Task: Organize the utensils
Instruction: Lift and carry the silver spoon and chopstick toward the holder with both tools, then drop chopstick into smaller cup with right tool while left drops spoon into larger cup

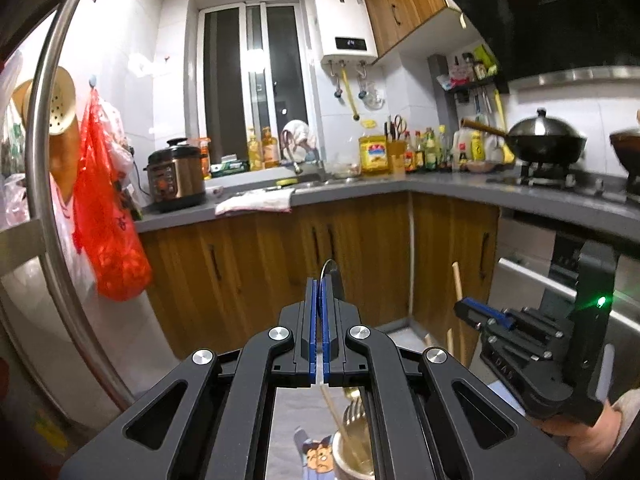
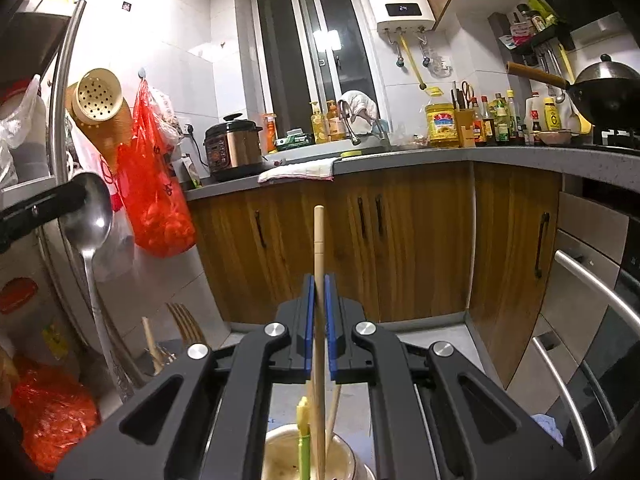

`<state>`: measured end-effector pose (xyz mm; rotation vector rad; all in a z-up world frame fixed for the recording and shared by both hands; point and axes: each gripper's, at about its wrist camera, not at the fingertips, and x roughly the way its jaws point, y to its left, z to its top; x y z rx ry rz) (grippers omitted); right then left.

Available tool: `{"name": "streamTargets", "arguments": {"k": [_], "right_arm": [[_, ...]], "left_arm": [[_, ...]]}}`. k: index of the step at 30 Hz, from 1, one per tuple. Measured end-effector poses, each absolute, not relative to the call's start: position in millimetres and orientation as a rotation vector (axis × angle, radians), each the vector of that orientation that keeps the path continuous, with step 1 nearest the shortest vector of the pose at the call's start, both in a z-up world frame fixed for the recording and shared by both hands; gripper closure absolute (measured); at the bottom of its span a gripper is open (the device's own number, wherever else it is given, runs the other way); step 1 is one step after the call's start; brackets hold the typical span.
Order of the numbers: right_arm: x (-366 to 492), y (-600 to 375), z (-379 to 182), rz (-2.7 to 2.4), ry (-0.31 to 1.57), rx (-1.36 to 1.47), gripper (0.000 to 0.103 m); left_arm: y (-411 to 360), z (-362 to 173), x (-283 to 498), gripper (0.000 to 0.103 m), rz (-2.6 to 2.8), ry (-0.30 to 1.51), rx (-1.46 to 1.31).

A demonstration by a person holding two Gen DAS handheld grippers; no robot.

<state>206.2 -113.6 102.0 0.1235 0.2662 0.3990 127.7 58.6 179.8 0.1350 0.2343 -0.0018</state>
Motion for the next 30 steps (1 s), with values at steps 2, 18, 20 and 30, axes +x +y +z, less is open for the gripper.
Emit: {"name": "streamTargets", "arguments": {"k": [2,18,20,30], "right_arm": [[207.3,-113.3,92.8,0.410,0.274,0.120,0.098],[189.2,-122.2,44.8,0.478,0.403,0.108,0.098],[189.8,-123.2,43.2,0.475,0.412,0.113,0.098],[191.6,-127.3,42.9,0.474,0.429,0.127,0.097]], "left_arm": [[58.0,167.4,131.5,0.100,0.007,0.252,0.149],[62.0,107.6,129.7,0.100,-0.021,0.357,0.116],[62.0,102.5,130.4,0.100,-0.035,0.379,0.104],[63.6,90.6,131.1,0.100,-0.049,0.413,0.088]]}}
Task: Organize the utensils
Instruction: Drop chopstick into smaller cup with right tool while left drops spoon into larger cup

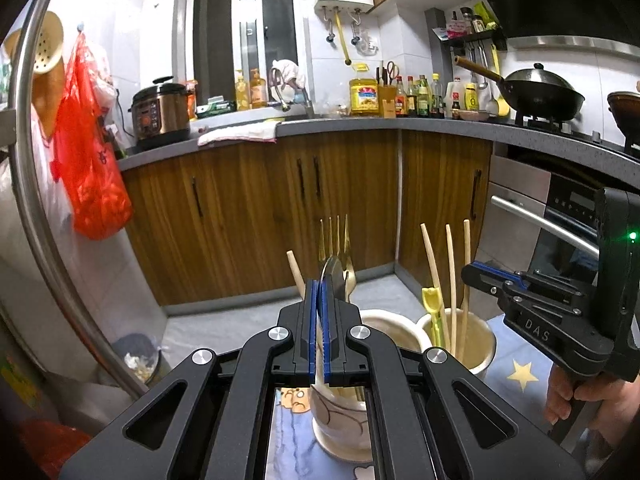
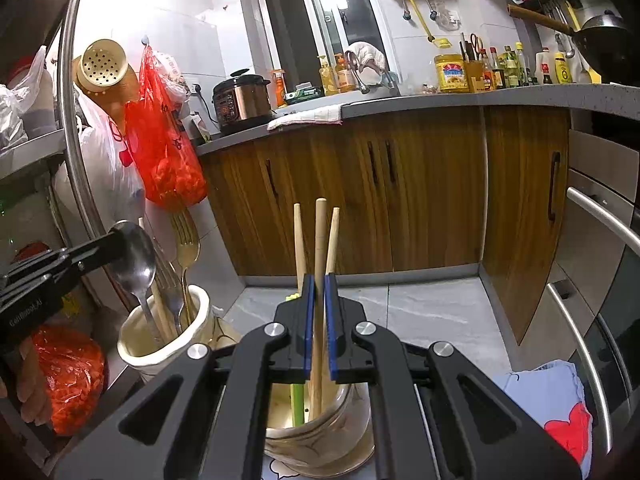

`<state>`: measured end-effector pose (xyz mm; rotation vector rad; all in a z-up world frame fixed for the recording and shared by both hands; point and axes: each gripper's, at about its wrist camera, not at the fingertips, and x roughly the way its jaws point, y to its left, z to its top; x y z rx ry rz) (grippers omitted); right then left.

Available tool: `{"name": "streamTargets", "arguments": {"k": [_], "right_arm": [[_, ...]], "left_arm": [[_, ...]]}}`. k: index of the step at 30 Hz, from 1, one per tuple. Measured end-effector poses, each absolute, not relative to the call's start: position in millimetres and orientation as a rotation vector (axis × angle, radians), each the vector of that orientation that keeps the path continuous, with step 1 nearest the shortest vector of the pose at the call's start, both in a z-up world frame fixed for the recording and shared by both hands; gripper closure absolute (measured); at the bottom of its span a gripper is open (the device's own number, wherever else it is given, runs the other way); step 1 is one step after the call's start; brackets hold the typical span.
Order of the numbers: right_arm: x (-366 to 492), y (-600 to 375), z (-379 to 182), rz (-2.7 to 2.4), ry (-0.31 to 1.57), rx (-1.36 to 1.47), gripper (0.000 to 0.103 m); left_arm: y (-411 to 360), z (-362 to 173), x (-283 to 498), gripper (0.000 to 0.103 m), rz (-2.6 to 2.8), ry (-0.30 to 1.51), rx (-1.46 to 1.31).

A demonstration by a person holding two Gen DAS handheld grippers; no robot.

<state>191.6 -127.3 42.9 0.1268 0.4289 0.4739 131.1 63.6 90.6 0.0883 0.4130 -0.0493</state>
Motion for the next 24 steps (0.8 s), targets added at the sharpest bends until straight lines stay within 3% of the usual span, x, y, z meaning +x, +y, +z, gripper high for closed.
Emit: {"name": "streamTargets", "arguments": {"k": [3,6,8,13,18,22,24], "right_arm": [[192.3,-127.1,41.3,0.479,0.440,0.125,0.094],[192.4,-127.6,42.7,0.486,0.435,0.131,0.076],[192.0,-129.1,44.3,0.482,0.426,0.131,0.075],[187.5,-137.0,50.5,0.482,0.421,0.148,0.062],[178.5,-145.5,54.9,0.489,0.445,0.142,0.046],[168.1,-155.7,57.6,0.473,0.471,0.134,0.040],[160.9,-163.8,58.7,0.467,0.487,0.141,0.035]], "left_arm": [[65.2,86.9,132.0,0.099,-0.051,0.421,0.084],[66.8,83.9,132.3,0.099,-0.044,0.429,0.086],[69.1,82.6,131.4,0.099,-0.039,0.429,0.080],[74.5,82.9,133.1,0.098,-0.043,0.442,0.061],[81.0,83.7,131.1,0.086,-0.025,0.440,0.055],[84.4,86.0,129.0,0.085,-0.020,0.438,0.054],[83.7,87.7,126.0,0.071,-0.015,0.437,0.061]]}}
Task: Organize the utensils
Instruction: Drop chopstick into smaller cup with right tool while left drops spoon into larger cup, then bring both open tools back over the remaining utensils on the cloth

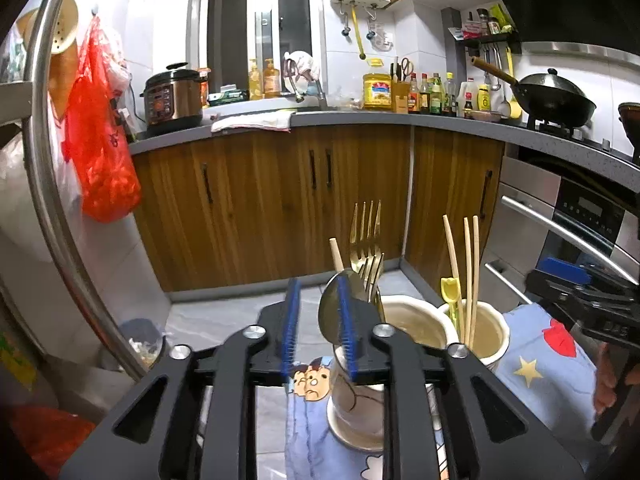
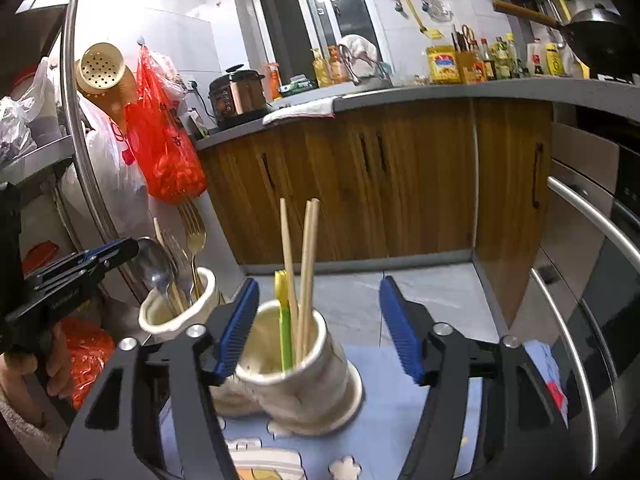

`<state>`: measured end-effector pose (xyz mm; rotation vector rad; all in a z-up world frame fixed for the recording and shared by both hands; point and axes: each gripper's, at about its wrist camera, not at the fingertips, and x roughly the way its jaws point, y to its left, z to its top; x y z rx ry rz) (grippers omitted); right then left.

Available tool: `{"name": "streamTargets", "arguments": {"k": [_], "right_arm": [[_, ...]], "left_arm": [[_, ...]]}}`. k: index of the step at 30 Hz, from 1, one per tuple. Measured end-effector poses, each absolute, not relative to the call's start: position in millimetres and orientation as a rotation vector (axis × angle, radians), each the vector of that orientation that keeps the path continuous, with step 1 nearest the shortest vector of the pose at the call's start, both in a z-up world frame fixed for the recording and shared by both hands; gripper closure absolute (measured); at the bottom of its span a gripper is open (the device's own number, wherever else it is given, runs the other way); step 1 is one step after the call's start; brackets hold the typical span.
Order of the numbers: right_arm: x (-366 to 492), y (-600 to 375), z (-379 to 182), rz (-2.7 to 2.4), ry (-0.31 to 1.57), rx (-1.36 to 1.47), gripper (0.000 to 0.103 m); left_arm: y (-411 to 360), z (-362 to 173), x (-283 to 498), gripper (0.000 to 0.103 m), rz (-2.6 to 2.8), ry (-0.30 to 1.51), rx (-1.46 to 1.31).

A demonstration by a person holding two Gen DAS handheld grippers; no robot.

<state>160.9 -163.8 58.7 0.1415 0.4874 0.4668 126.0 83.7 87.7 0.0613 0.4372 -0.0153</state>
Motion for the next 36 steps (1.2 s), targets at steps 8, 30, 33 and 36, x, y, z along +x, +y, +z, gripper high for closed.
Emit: {"name": "streamTargets", "arguments": {"k": [8,30,33,36], "right_arm": [[122.6,-197.5,54.8,0.407,0.549,0.095,0.021],[16.1,-219.1,-50.2,0.444,0.951,-0.092,0.038],[7.2,-207.7,-60.1,0.452,0.978,-0.166,0.052],[5.1,-201.7,-64.3,0.463,1.004,-0.173,0.066]], "left_arm": [[65.8,90.2,95.2,0.036,-0.030,0.435,0.111],[-23.1,-29.6,37.4,0.024,-0.257,0.790,0.066],[-31.3,-36.9,34.9,0.024,-0.278,0.816,0.073],[-36.5,-40.3,29.9,0.024,-0.289,0.816,0.084]]}}
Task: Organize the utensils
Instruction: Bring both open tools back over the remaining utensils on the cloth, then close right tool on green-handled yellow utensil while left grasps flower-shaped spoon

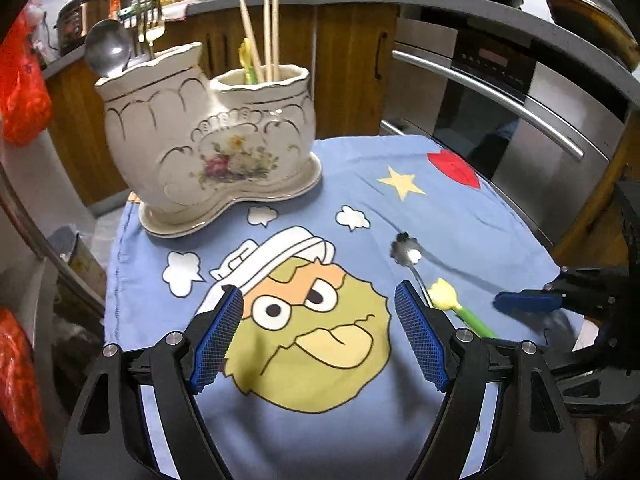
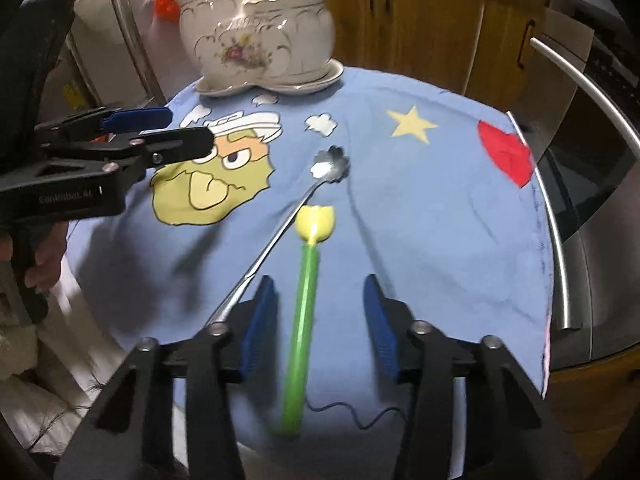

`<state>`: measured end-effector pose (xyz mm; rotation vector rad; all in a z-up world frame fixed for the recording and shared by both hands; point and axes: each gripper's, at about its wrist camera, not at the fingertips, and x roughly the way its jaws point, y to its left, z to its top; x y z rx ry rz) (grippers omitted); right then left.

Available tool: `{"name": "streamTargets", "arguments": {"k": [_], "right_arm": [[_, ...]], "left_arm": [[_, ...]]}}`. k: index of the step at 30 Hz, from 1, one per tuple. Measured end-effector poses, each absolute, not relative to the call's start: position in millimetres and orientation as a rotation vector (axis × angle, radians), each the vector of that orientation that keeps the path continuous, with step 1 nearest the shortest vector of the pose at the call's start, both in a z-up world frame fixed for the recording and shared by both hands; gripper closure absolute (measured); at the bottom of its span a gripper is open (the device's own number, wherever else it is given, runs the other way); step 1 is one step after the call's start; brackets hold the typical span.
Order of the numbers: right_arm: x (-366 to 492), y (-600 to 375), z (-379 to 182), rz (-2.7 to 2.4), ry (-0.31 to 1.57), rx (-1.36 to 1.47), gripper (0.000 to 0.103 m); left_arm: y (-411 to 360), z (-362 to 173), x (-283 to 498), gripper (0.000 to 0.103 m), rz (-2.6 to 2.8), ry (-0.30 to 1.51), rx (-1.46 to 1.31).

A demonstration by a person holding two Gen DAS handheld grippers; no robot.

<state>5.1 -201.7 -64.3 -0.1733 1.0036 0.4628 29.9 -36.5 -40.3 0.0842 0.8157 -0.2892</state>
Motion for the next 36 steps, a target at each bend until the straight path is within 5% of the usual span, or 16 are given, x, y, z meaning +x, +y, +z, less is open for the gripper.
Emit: {"name": "streamTargets", "arguments": {"k": [4,11,28,36], "right_arm": [[6.1,-192.3,-66.4,0.468,1.022,-0.196,0.081],[8.9,-190.7,-68.0,0.455,1.018,-0.199,0.092],[11.1,-239.3,-46.3,0.402,0.922,-0.064,0.093],[12.8,-257.2,-40.7,0.385,0.885,-0.035,0.093]], "left_arm": [[-38.2,-40.0,28.6,0.024,-0.295,0.820,0.086],[-46.0,-43.1,27.2,0.024,-0.314,0.831,0.105],[-98.6,-62.9,71.0,0.026,-0.405,0.935,0.088],[-122.0,-75.0,81.4,0.052,-0.374,0.917,0.180]]}}
